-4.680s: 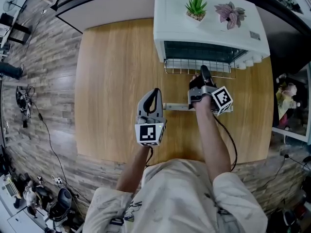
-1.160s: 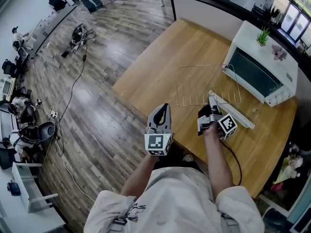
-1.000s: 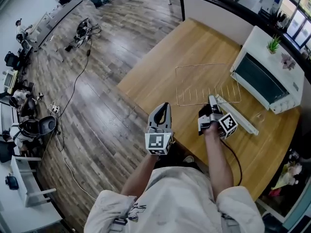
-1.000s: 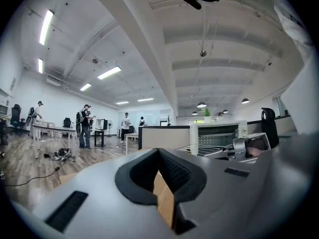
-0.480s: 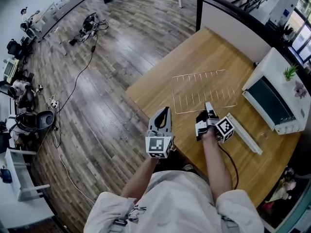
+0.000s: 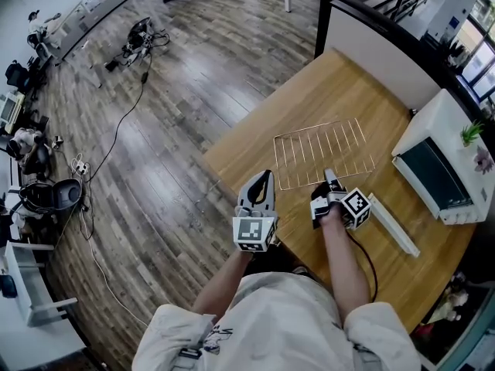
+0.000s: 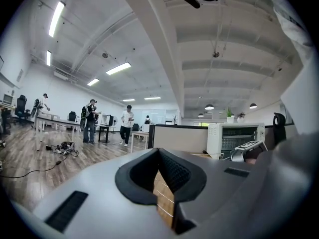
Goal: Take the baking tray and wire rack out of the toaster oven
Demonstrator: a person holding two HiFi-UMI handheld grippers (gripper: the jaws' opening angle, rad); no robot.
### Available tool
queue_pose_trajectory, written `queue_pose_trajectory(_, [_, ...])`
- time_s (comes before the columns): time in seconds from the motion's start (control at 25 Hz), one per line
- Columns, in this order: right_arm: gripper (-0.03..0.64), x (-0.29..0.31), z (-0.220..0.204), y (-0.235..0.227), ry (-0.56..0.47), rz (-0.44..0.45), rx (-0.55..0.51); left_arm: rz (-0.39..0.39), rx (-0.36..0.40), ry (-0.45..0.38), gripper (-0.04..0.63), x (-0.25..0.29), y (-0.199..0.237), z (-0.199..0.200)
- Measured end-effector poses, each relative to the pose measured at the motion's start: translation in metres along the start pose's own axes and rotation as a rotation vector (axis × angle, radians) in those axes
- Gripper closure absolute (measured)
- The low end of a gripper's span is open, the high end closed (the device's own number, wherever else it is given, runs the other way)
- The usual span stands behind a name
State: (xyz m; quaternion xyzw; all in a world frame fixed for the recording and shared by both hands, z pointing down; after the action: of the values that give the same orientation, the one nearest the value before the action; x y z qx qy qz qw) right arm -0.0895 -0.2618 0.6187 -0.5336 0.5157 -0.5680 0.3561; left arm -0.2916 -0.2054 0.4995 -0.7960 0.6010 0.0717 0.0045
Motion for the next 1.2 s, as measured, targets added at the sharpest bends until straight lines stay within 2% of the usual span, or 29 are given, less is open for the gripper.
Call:
queue_pose_trajectory(0.28, [0.592, 0.009, -0.002, -0.022, -0.011, -0.100, 0.010, -0.017, -0.020, 0.009, 0.580, 0.015, 0.009, -0.008])
queue_pose_trajectory(0.52, [0.592, 0.016, -0.002, -0.026, -0.004, -0.140, -0.027, -0.031, -0.033, 0.025, 0.580, 0.025, 0.012, -0.017])
queue_pose_trajectory(0.84, [0.582, 0.019, 0.001, -0.043, -0.007, -0.225, -0.010, -0.049, -0.047, 0.035, 0.580, 0.037, 0.012, -0.023])
queue_pose_trajectory(1.2, [0.545, 0.024, 0.005, -0.048, 0.021, -0.368, -0.026, -0.054, -0.053, 0.037, 0.580, 0.050, 0.012, -0.027])
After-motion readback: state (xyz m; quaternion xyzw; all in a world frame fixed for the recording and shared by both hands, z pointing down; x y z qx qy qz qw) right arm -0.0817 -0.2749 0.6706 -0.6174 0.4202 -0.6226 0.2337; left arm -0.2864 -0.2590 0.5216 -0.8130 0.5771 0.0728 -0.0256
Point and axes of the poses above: the fingertips, and each gripper's own axes: x forward along the fingers, y to its left, z out of its top, the point moved 2 cm from there along -x, backward along the fingers, and after that the axes turned 12 degrees about -y, right-handed, at the moved point
